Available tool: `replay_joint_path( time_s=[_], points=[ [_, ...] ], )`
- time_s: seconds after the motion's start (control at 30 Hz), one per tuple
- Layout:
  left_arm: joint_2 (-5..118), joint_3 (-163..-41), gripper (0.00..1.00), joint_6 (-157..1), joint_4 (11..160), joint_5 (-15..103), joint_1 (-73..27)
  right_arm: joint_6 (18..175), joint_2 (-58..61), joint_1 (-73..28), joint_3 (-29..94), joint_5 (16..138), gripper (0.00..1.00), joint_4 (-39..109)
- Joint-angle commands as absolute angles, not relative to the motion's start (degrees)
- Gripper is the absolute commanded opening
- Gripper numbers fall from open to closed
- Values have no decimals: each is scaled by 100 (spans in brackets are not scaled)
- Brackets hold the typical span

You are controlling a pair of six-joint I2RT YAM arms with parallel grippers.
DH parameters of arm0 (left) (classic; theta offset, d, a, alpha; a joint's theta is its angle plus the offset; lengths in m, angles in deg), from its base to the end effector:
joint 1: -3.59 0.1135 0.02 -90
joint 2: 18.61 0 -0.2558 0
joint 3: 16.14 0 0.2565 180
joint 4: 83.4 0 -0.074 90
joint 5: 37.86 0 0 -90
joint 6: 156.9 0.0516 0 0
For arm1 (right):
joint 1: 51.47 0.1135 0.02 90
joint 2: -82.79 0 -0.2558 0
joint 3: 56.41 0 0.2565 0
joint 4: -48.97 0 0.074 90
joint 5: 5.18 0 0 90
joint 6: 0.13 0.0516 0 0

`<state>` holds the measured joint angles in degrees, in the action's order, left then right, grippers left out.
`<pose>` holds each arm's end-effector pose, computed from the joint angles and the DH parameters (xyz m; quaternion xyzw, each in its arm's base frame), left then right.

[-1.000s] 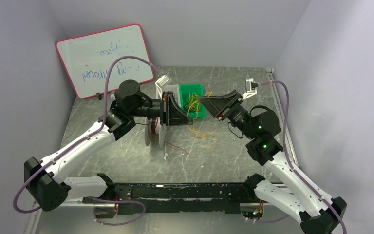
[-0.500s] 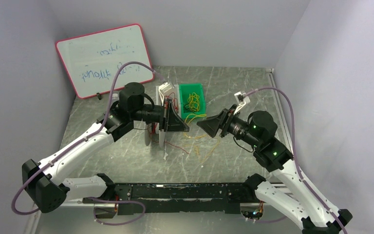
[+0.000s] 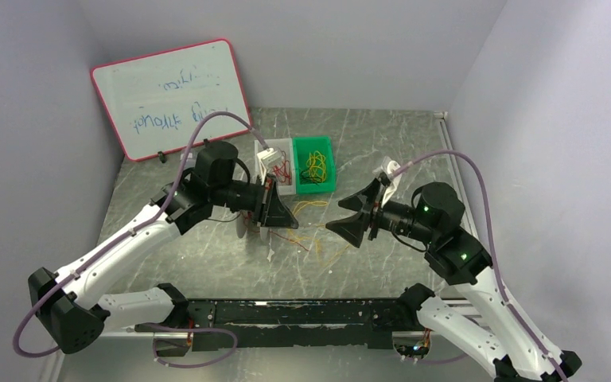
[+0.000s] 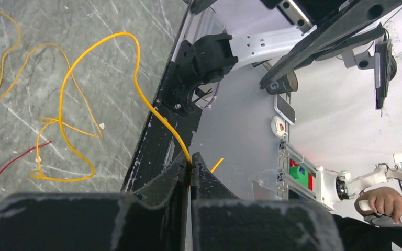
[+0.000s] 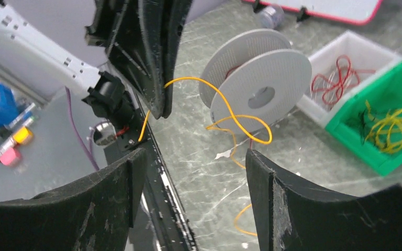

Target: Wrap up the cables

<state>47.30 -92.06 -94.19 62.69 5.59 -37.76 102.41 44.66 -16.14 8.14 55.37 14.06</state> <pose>0.1766 -0.2054 0.3472 0.3081 0.7378 -0.5560 0.2270 0.1209 0.1168 0.3680 -0.3074 0.6854 0.4321 0.4990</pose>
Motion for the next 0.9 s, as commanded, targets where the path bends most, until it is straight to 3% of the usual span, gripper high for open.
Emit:
replay_joint_path(
  time_s=[0.0, 0.4, 0.67, 0.87],
  points=[
    [4451, -9149, 7, -9212, 5714, 600, -3756, 8864, 4518, -1596, 1096, 4766, 72, 1581],
    [4105, -9008, 7, -9222, 5099, 546, -3755, 7372, 3679, -1331, 1241, 4088, 74, 1741],
    [4098, -8906, 7, -9180, 4920, 348, -3756, 6344, 3025, 258, 1094, 5780, 74, 1546],
    [4011, -8887, 7, -9130, 4791, 289, -3762, 6023, 2780, 436, 936, 6573, 72, 1629]
  ],
)
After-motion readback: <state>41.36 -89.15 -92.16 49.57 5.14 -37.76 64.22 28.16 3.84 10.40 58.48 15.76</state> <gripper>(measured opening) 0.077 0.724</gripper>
